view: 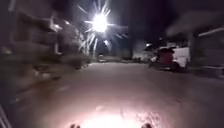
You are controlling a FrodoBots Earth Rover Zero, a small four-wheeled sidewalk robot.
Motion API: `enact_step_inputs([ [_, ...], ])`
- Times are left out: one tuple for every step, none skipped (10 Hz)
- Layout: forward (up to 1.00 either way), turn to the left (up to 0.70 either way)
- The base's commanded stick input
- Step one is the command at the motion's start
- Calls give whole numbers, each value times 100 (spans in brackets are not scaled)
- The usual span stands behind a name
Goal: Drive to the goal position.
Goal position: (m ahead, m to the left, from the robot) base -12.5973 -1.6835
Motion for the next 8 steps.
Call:
enact_step_inputs([
  [85,0],
  [85,0],
  [85,0],
  [85,0],
  [85,0],
  [85,0],
  [85,0],
  [85,0],
])
